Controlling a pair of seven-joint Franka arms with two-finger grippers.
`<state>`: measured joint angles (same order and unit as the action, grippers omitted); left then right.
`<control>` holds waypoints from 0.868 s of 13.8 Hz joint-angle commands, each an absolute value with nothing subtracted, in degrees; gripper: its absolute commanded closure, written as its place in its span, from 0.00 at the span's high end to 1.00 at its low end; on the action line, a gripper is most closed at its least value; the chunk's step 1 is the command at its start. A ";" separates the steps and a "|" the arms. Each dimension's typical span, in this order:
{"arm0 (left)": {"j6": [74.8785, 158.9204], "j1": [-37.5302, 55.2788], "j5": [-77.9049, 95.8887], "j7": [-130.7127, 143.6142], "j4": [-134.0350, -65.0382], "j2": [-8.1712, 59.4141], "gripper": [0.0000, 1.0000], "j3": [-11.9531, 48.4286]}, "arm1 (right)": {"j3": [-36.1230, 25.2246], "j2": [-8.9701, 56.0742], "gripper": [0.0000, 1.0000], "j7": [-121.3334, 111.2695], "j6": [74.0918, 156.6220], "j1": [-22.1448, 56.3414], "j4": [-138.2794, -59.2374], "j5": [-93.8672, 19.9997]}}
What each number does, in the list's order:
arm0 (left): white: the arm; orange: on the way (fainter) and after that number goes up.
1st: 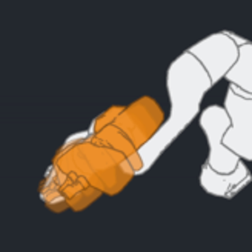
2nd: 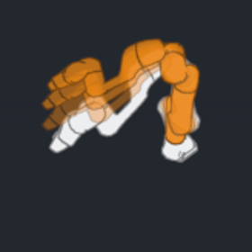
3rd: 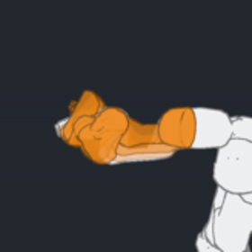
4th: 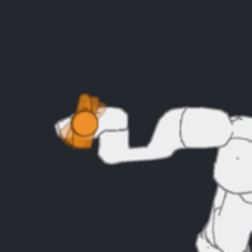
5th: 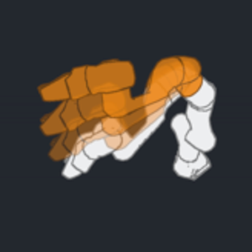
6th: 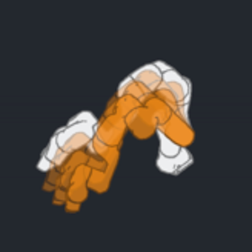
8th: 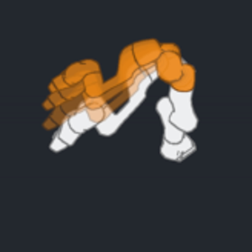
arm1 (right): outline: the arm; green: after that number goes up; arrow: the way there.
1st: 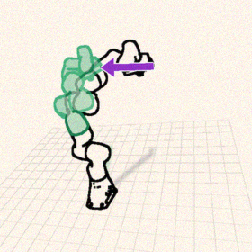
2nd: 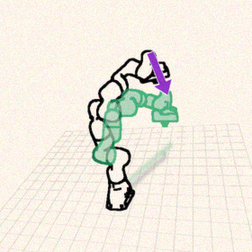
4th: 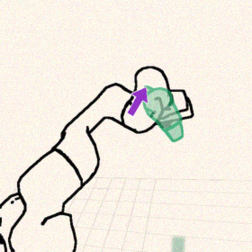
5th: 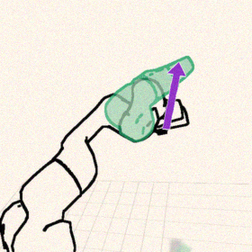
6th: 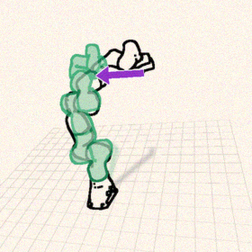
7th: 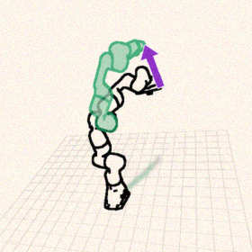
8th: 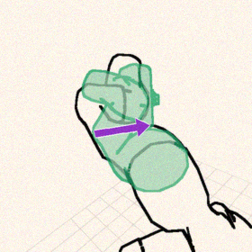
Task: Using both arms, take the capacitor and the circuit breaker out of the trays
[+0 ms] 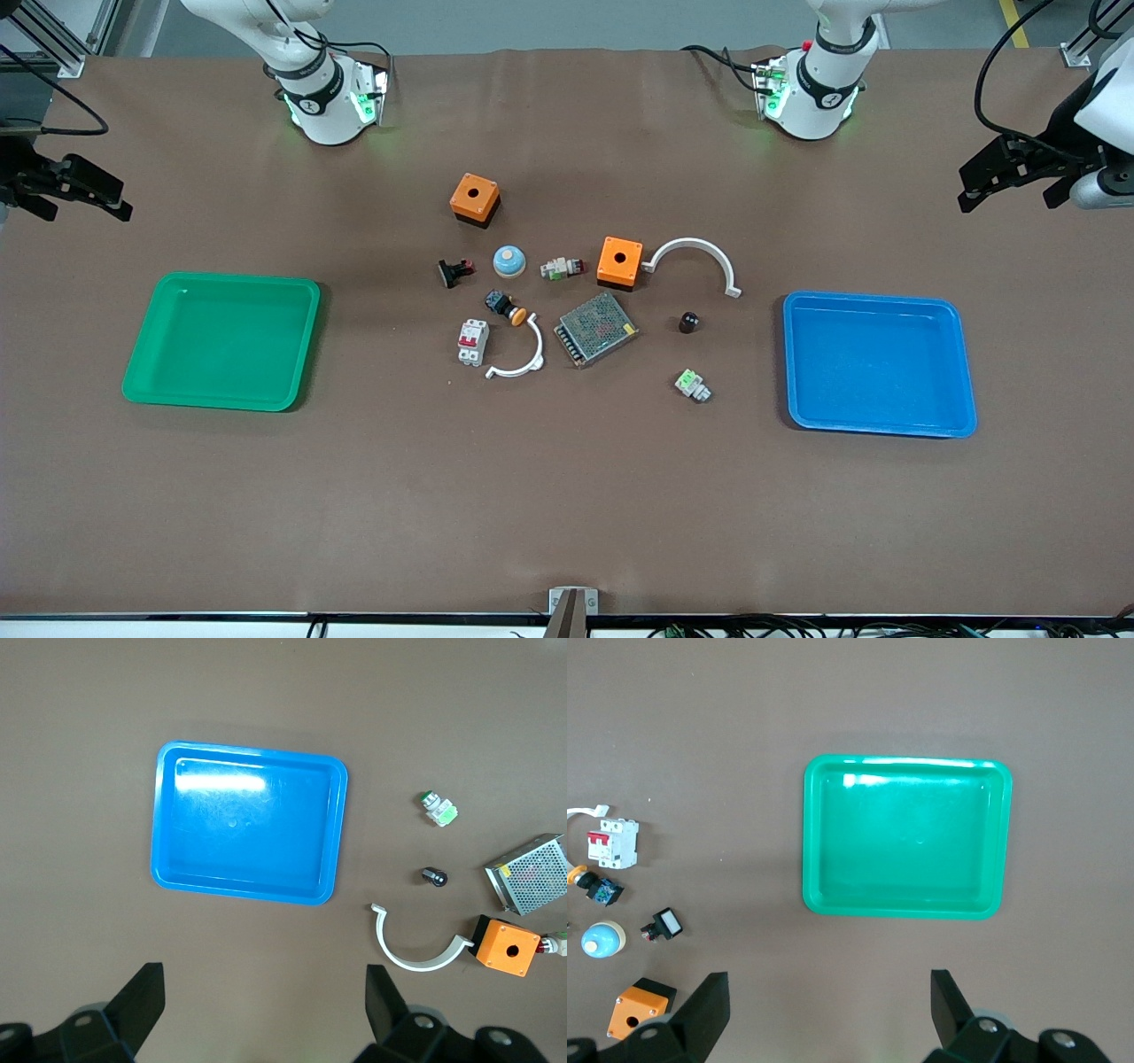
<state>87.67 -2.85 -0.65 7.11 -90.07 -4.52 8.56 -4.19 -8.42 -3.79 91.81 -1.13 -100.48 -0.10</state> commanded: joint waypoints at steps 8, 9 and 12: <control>84.46 -3.16 0.35 7.38 -87.36 -4.57 1.00 8.44 | -3.43 -4.31 1.00 -3.78 90.89 -2.02 -93.96 -0.09; 84.55 -3.25 0.26 7.30 -87.36 -4.22 1.00 8.35 | -3.34 -4.31 1.00 -3.69 90.10 -2.11 -94.39 -0.17; 84.46 -3.16 -0.35 7.12 -86.84 -3.52 1.00 8.35 | -3.34 -4.31 1.00 -3.60 90.35 -2.02 -94.57 -0.26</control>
